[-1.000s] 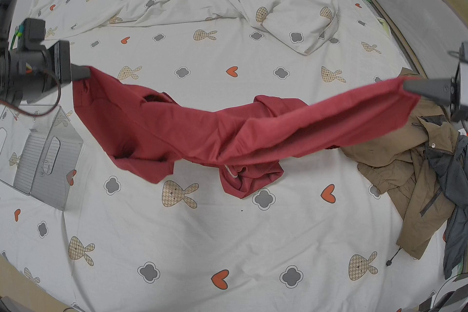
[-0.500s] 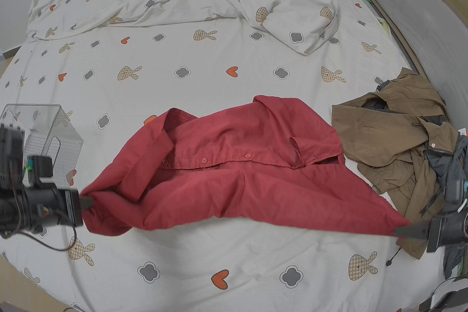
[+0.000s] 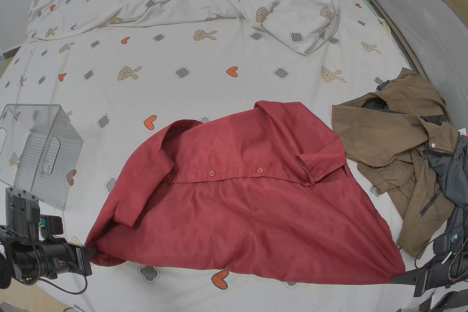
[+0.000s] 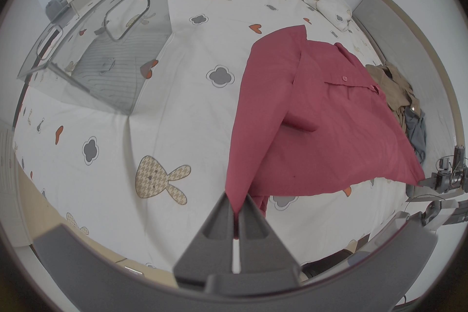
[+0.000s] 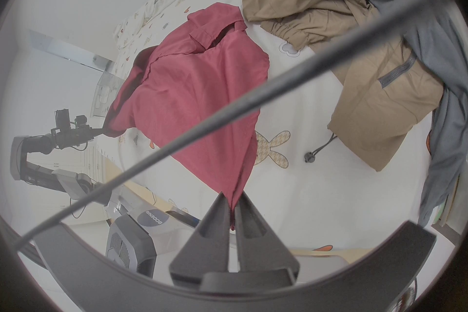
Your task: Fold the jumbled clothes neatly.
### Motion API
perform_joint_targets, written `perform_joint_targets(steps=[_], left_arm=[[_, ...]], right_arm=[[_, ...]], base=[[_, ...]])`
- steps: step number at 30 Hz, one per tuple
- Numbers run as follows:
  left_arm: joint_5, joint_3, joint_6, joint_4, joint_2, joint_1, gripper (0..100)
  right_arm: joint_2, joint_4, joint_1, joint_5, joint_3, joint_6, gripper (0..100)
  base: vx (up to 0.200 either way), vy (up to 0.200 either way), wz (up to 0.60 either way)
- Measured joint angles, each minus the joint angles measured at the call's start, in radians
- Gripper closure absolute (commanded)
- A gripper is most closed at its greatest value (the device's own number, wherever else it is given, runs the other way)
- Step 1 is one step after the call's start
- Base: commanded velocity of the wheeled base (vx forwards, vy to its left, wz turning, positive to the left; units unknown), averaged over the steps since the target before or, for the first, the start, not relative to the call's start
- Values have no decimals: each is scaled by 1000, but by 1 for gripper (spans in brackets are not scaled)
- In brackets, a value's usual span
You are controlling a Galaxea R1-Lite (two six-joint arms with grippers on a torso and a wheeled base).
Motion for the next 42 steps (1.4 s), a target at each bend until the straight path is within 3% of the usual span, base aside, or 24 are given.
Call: perform_joint_targets(steps=[10, 11, 20, 29, 36, 39, 42], left_arm=[[6, 33, 8, 46, -16, 3, 100], [6, 33, 10, 43, -15, 2, 0], [7, -32, 27, 33, -35, 0, 0], [12, -244, 30, 35, -77, -11, 0], [16, -393, 26, 32, 41, -77, 0], [52, -471, 27, 31, 141, -125, 0], [142, -554, 28, 31, 252, -183, 0]], right_arm=[[29, -55, 7, -6, 10, -5, 100], [34, -57, 9, -6, 11, -5, 0], [39, -61, 0, -10, -26, -3, 0], [7, -63, -11, -3, -207, 1, 0], [119, -147, 5, 11, -334, 3, 0], [231, -221, 21, 13, -398, 7, 0], [339, -277, 47, 13, -451, 20, 0]], base=[[0, 0, 0], [0, 0, 0], [0, 0, 0], [0, 0, 0], [0, 0, 0], [0, 0, 0], [0, 0, 0]])
